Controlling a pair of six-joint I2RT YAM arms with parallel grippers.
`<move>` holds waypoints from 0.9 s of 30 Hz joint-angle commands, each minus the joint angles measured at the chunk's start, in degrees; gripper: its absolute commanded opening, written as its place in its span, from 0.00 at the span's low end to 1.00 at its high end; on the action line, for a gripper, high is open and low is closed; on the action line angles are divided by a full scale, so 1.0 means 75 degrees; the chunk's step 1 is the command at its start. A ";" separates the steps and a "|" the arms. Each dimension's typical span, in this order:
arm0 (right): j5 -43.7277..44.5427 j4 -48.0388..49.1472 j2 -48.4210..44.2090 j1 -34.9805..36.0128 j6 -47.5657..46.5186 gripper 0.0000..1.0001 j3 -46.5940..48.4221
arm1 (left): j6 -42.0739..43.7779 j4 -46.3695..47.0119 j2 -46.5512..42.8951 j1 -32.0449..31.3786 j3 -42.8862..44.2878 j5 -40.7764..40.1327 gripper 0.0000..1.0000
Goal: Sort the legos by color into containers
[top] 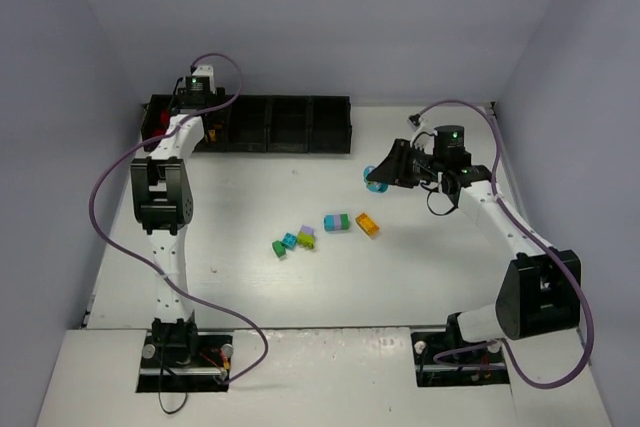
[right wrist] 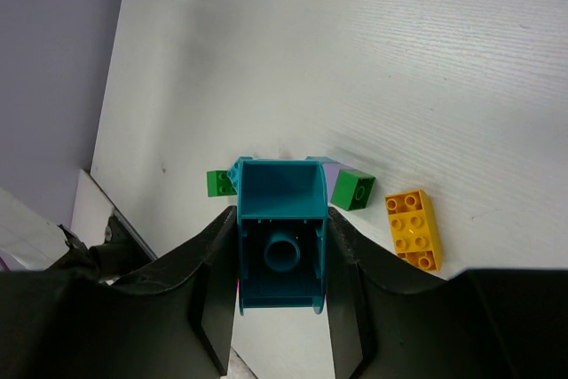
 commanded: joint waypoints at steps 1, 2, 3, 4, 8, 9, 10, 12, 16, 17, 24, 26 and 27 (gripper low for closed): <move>0.0018 0.0226 -0.0232 0.0017 -0.0106 0.01 0.0089 | -0.0242 0.0184 -0.0573 0.0083 0.0470 0.0094 0.68; 0.0041 0.0226 -0.0174 0.0017 -0.0129 0.01 0.0112 | -0.0265 0.0184 -0.0666 0.0083 0.0423 0.0117 0.70; 0.0030 0.0226 -0.0116 0.0029 -0.0129 0.01 0.0194 | -0.0300 0.0195 -0.0725 0.0071 0.0364 0.0141 0.78; 0.0030 0.0226 -0.0069 0.0040 -0.0141 0.01 0.0241 | -0.0324 0.0195 -0.0795 0.0071 0.0306 0.0176 0.80; 0.0205 0.0226 0.0259 0.0145 -0.0234 0.01 0.0569 | -0.0488 0.0172 -0.1414 0.0059 0.0001 0.0433 0.82; 0.0391 0.0226 0.0341 0.0181 -0.0258 0.01 0.0778 | -0.0662 0.0137 -0.1544 0.0048 -0.0162 0.0596 0.82; 0.0532 0.0226 0.0493 0.0320 -0.0293 0.01 0.0920 | -0.0757 0.0079 -0.1836 0.0036 -0.0233 0.0679 0.82; 0.1129 0.0226 0.0751 0.0496 -0.0492 0.01 0.1456 | -0.1120 -0.0144 -0.2154 -0.0034 -0.0502 0.0797 0.82; 0.2511 0.0261 0.1978 0.1105 -0.0645 0.01 0.2790 | -0.1635 -0.0553 -0.3265 -0.0455 -0.1392 0.1230 0.82; 0.2816 0.0273 0.2215 0.1200 -0.0726 0.01 0.3086 | -0.1683 -0.0636 -0.3454 -0.0595 -0.1603 0.1242 0.82; 0.4680 0.0636 0.4312 0.1575 -0.0727 0.01 0.5442 | -0.1765 -0.1269 -0.5222 -0.1932 -0.4131 0.1183 0.82; 0.5009 0.0683 0.4946 0.1587 -0.0750 0.02 0.6099 | -0.1882 -0.1305 -0.5587 -0.2248 -0.4673 0.1265 0.82; 0.5068 0.0683 0.5342 0.1610 -0.0820 0.03 0.6310 | -0.1906 -0.1328 -0.5937 -0.2342 -0.5151 0.1301 0.82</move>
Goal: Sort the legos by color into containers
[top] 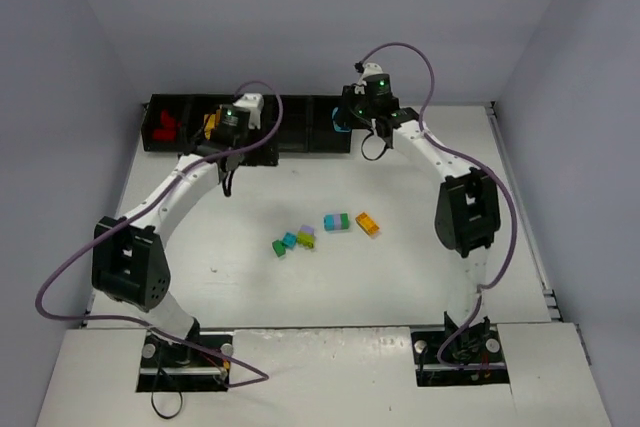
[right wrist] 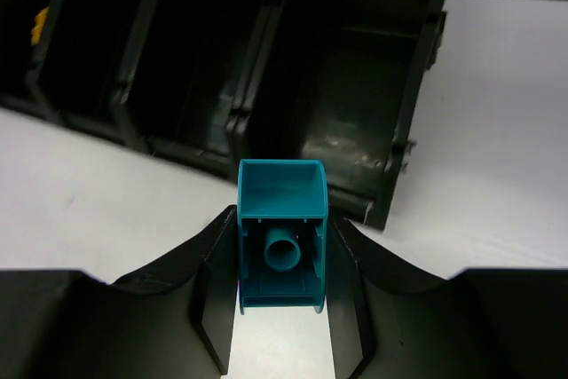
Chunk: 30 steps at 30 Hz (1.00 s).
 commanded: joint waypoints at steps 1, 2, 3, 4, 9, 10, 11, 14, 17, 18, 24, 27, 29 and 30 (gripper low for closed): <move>0.1009 0.0482 0.0665 0.0005 -0.0211 0.04 0.0954 | -0.0294 -0.0392 -0.0936 -0.0206 -0.0845 0.0097 0.82; 0.1091 0.0494 0.0806 0.0017 -0.0247 0.05 0.1281 | -0.0341 -0.0451 -0.1100 -0.0404 -0.1032 0.0028 0.82; 0.1184 0.0505 0.0970 0.0040 -0.0270 0.08 0.1424 | -0.0353 -0.0521 -0.1240 -0.0499 -0.1185 -0.0008 0.82; 0.1290 0.0517 0.1215 0.0040 -0.0282 0.09 0.1564 | -0.0376 -0.0603 -0.1520 -0.0593 -0.1523 -0.0078 0.82; 0.1291 0.0611 0.1965 0.0063 -0.0422 0.13 0.2490 | -0.0529 -0.0616 -0.2225 -0.0957 -0.2310 -0.0114 0.82; 0.1291 0.0611 0.2060 0.0064 -0.0469 0.12 0.2619 | -0.0541 -0.0616 -0.2273 -0.0992 -0.2381 -0.0114 0.82; 0.1279 0.0611 0.2142 0.0075 -0.0528 0.14 0.2736 | -0.0552 -0.0639 -0.2320 -0.1027 -0.2509 -0.0114 0.82; 0.1267 0.0669 0.2458 0.0110 -0.0598 0.29 0.3135 | -0.0588 -0.0663 -0.2472 -0.1051 -0.2698 -0.0137 0.82; 0.1162 0.0693 0.2658 0.0110 -0.0657 0.42 0.3276 | -0.0506 -0.0628 -0.2542 -0.1098 -0.2792 -0.0079 0.82; 0.1150 0.0705 0.2670 0.0122 -0.0657 0.46 0.3254 | -0.0459 -0.0593 -0.2566 -0.1133 -0.2804 -0.0055 0.82; 0.0846 0.0716 0.2402 0.0122 -0.0704 0.64 0.2985 | -0.0003 -0.0417 -0.2473 -0.1413 -0.2664 0.0202 0.82; 0.0799 0.0716 0.1655 0.0052 -0.0704 0.66 0.2413 | 0.0348 -0.0347 -0.2286 -0.1799 -0.2442 0.0191 0.82; 0.0787 0.0716 0.1220 -0.0041 -0.0634 0.66 0.1943 | 0.0560 -0.0381 -0.2133 -0.2058 -0.2254 0.0179 0.82; 0.0764 0.0716 0.1009 -0.0111 -0.0483 0.66 0.1651 | 0.0723 -0.0428 -0.2028 -0.2221 -0.1986 0.0110 0.82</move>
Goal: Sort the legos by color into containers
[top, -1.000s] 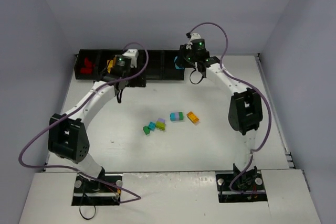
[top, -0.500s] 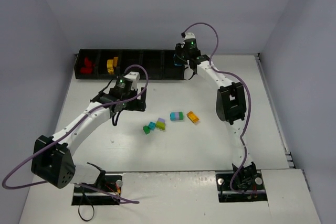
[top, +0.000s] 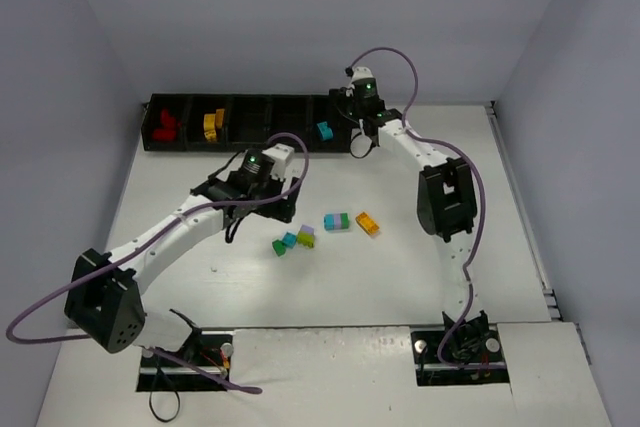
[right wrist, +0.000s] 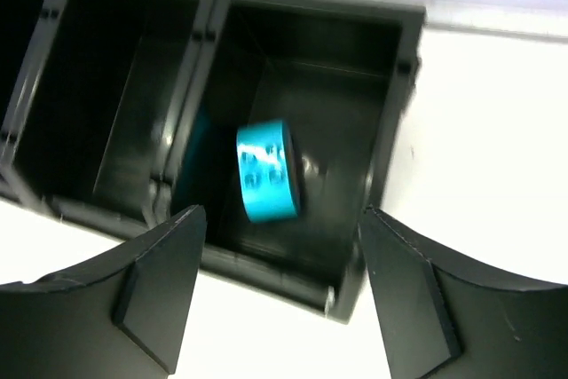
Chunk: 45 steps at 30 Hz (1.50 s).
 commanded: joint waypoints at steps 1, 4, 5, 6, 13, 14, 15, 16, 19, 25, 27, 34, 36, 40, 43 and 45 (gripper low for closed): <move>-0.0218 0.0437 -0.1812 -0.0257 0.0226 0.68 -0.1062 | 0.0660 0.0294 0.0306 -0.0738 0.0924 -0.0045 0.82; -0.0441 0.0437 -0.3053 -0.0843 0.0975 0.71 -0.2318 | 0.0977 0.0306 0.0880 -0.1476 0.1534 -0.0221 0.82; -0.0488 0.0437 -0.3384 -0.1204 0.1198 0.72 -0.3216 | 0.1047 0.0318 0.1045 -0.1642 0.1721 -0.0326 0.82; -0.0512 0.0425 -0.4072 -0.1382 0.1595 0.74 -0.3689 | 0.1083 0.0318 0.1418 -0.1795 0.2106 -0.0350 0.82; -0.0524 -0.0277 -0.6699 -0.2495 0.2159 0.76 -0.6644 | 0.1306 0.0003 0.3353 -0.2827 0.4178 -0.0620 0.82; -0.0570 -0.0522 -0.6959 -0.2648 0.2254 0.76 -0.7123 | 0.1283 -0.0045 0.3552 -0.2967 0.4393 -0.0655 0.82; -0.0583 -0.0710 -0.7403 -0.2881 0.2336 0.77 -0.7336 | 0.1294 -0.0069 0.3937 -0.3026 0.4580 -0.0690 0.83; -0.0548 -0.0816 -0.7593 -0.2999 0.2441 0.78 -0.7536 | 0.1294 -0.0023 0.4115 -0.3085 0.4721 -0.0679 0.83; -0.0465 -0.1086 -0.8121 -0.3480 0.2594 0.80 -0.8239 | 0.1271 0.0025 0.4783 -0.3167 0.5306 -0.0574 0.83; -0.1063 -0.1204 -0.8661 -0.3961 0.2747 0.81 -0.9025 | 0.1306 -0.0479 0.5921 -0.3226 0.6082 -0.0515 0.83; -0.1098 -0.1204 -0.8731 -0.3962 0.2724 0.81 -0.9073 | 0.1353 -0.0409 0.6073 -0.3226 0.6106 -0.0526 0.83; -0.1192 -0.1204 -0.8813 -0.3973 0.2642 0.81 -0.9073 | 0.1353 -0.0643 0.6589 -0.3214 0.6247 -0.0714 0.83; -0.1204 -0.1204 -0.8860 -0.3973 0.2618 0.80 -0.9108 | 0.1318 -0.0573 0.6648 -0.3214 0.6199 -0.0667 0.83; -0.1215 -0.1216 -0.8954 -0.3973 0.2583 0.80 -0.9190 | 0.1259 -0.0374 0.6613 -0.3191 0.6059 -0.0504 0.65; -0.1251 -0.1216 -0.8966 -0.3973 0.2583 0.80 -0.9213 | 0.1247 -0.0397 0.6520 -0.3179 0.6070 -0.0479 0.45; -0.1309 -0.1216 -0.8989 -0.3973 0.2630 0.80 -0.9202 | 0.1247 -0.0397 0.6298 -0.3144 0.6012 -0.0491 0.24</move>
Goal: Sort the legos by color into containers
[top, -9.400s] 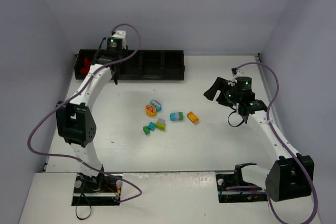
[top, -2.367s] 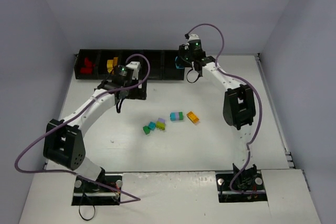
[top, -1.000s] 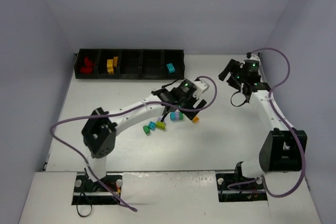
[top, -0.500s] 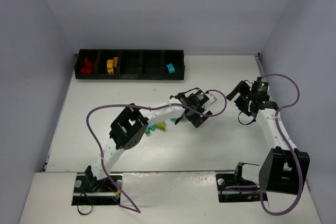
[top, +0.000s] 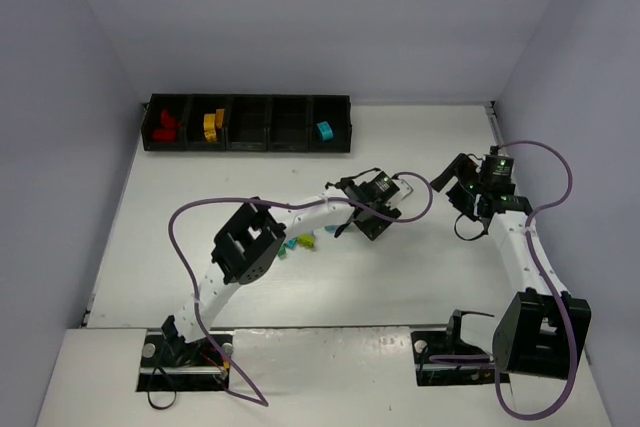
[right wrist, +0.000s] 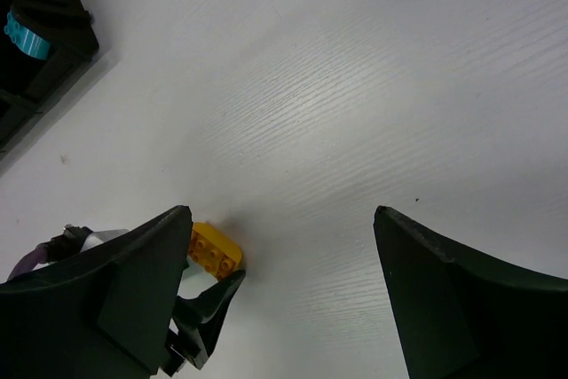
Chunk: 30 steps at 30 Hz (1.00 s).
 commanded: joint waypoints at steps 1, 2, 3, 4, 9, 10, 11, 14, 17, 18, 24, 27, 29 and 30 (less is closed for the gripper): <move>-0.0184 0.0221 -0.0273 -0.0007 0.0036 0.80 0.0051 | 0.0009 0.0119 -0.0674 0.0047 0.0067 -0.0210 0.19; -0.0243 0.0221 -0.0308 -0.0007 0.0036 0.80 0.0063 | -0.0003 0.0107 -0.0988 0.0117 0.0043 -0.0305 0.11; -0.0266 0.0221 -0.0320 -0.0007 0.0025 0.80 0.0109 | 0.0009 0.0119 -0.1154 0.0199 0.0055 -0.0364 0.11; -0.0290 0.0210 -0.0343 -0.0007 0.0024 0.80 0.0121 | -0.0003 0.0107 -0.1353 0.0292 0.0090 -0.0388 0.11; -0.0488 0.0221 -0.0390 0.0005 0.0118 0.79 0.0168 | -0.0108 -0.0197 -0.2537 0.1648 0.0698 -0.0411 0.11; -0.0524 0.0221 -0.0390 0.0028 0.0118 0.79 0.0192 | -0.0120 -0.0209 -0.2666 0.1908 0.0734 -0.0516 0.11; -0.0548 0.0233 -0.0367 0.0028 0.0118 0.79 0.0192 | -0.0120 -0.0186 -0.2864 0.2189 0.0711 -0.0621 0.11; -0.0560 0.0279 -0.0355 0.0063 0.0083 0.79 0.0192 | -0.0120 -0.0093 -0.3077 0.3337 0.0548 -0.0950 0.13; -0.0571 0.0315 -0.0332 0.0098 0.0001 0.79 0.0180 | -0.0307 0.0315 -0.3101 0.4521 0.0278 -0.1090 0.15; -0.0583 0.0326 -0.0331 0.0110 -0.0022 0.79 0.0180 | -0.0377 0.0445 -0.3077 0.4802 0.0220 -0.1068 0.17; -0.0911 0.0526 -0.0156 0.0239 -0.0198 0.79 0.0110 | -0.1139 0.1219 -0.2317 0.6503 0.0687 -0.0904 0.20; -0.1016 0.0584 0.0008 0.0274 -0.0268 0.78 0.0121 | -0.1362 0.1489 -0.1684 0.6890 0.1225 -0.0821 0.24; -0.1075 0.0596 0.0125 0.0298 -0.0338 0.78 0.0145 | -0.1409 0.1641 -0.1204 0.7042 0.1681 -0.0810 0.27; -0.1087 0.0608 0.0149 0.0298 -0.0362 0.78 0.0180 | -0.1409 0.1677 -0.1051 0.7078 0.1869 -0.0764 0.30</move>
